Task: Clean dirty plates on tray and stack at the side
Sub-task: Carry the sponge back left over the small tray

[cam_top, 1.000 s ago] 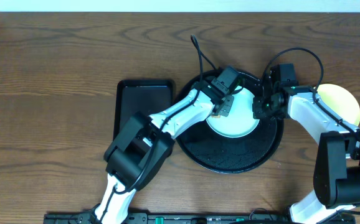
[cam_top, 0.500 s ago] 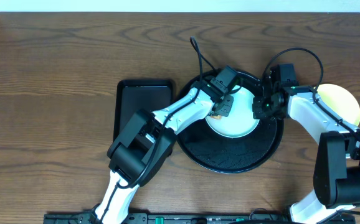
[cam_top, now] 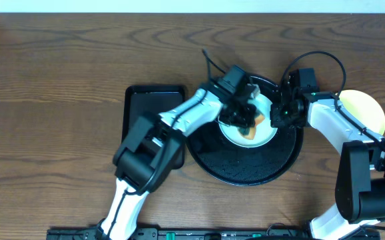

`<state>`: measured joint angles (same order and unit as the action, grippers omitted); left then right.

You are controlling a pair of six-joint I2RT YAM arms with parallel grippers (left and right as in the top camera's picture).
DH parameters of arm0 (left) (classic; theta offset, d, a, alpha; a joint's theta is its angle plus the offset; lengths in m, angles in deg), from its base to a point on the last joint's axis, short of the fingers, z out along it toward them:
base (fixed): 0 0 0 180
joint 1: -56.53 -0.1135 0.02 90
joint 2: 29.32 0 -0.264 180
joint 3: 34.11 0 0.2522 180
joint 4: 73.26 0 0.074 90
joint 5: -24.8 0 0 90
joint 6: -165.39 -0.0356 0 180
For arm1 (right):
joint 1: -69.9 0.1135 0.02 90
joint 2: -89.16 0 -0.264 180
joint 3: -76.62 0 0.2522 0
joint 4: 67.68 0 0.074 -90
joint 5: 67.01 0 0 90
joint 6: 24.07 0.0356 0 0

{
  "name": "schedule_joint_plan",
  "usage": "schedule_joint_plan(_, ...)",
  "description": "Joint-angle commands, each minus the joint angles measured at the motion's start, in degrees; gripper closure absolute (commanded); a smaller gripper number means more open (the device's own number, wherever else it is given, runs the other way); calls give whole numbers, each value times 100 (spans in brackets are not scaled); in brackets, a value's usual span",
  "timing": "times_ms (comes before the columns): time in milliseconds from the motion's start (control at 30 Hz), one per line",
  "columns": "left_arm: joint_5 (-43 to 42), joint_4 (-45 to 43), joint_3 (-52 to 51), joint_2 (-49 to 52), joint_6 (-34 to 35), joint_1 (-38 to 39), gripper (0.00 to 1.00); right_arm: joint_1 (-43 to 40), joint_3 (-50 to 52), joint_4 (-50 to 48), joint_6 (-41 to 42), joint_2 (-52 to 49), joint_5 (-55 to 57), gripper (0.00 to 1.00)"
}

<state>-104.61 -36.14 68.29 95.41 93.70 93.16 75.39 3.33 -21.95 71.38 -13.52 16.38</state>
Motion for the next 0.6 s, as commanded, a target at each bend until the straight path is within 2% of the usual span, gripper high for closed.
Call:
schedule_joint_plan(0, -1110, -216, 227, -957, 348, -514, 92, 61, -68, 22, -39, 109, 13, 99)
schedule_joint_plan(133, -1082, -81, 225, -1834, 365, -1045, 92, 61, -68, 22, -37, 109, 13, 99)
schedule_joint_plan(267, -452, 894, 225, -2404, 133, -1569, 92, 61, -68, 22, -39, 109, 13, 98)
schedule_joint_plan(367, 719, 2000, 223, -2540, -227, -1862, 92, 61, -68, 22, -37, 109, 13, 98)
schedule_joint_plan(467, 2485, 2986, 101, -2511, -326, -2039, 92, 61, -68, 20, -37, 109, 11, 98)
schedule_joint_plan(567, 3801, 3228, -341, -2474, -319, -2065, 92, 61, -68, 20, -37, 109, 13, 98)
